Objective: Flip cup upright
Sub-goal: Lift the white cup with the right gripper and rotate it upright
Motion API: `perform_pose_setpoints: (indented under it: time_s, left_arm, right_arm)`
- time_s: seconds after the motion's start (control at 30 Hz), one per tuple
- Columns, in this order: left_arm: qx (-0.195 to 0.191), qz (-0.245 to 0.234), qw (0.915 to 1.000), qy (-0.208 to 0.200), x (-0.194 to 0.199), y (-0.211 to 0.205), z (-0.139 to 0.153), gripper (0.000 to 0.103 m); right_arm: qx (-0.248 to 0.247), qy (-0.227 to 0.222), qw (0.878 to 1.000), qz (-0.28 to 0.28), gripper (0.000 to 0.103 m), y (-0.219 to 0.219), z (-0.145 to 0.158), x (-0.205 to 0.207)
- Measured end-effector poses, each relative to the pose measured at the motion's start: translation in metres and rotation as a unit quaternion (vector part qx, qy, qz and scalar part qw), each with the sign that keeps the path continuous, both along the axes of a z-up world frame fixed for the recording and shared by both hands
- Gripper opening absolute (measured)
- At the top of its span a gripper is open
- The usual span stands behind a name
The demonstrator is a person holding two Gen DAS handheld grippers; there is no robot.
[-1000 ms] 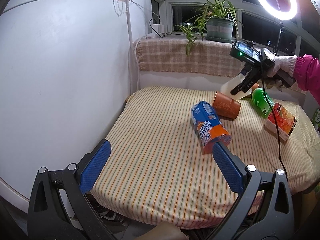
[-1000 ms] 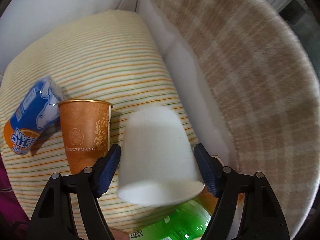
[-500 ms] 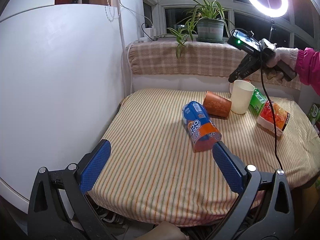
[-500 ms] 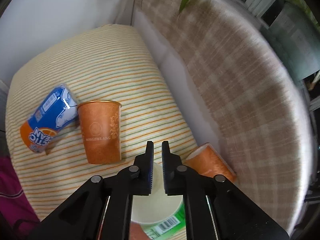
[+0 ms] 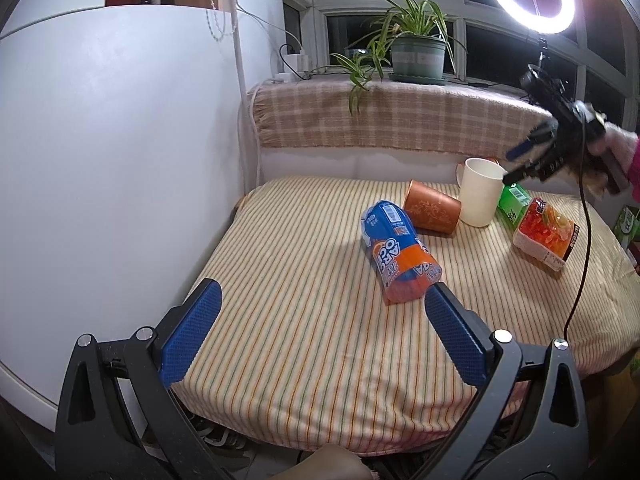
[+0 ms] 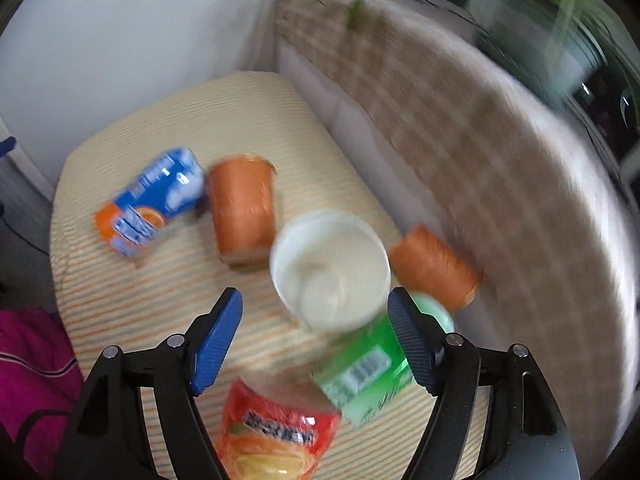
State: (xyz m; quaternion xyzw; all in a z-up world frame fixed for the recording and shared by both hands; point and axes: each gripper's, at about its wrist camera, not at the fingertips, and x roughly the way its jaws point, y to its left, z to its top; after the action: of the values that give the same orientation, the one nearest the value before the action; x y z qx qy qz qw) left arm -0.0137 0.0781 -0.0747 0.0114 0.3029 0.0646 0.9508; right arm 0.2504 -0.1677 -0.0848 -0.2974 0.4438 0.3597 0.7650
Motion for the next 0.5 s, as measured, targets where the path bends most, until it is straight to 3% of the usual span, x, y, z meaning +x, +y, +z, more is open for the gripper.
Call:
perform_pose_setpoints:
  time_s: [0.27,0.5]
  left_arm:
    - [0.012,-0.013,0.9998,0.002,0.002,-0.01,0.0,0.103]
    - [0.018,0.006,0.9998,0.003,-0.001,-0.002,0.002,0.103]
  right_arm:
    - [0.032,0.013,0.999,-0.027,0.078,0.004,-0.044,0.017]
    - [0.044,0.0,0.999,-0.028,0.078,0.022,-0.047,0.03]
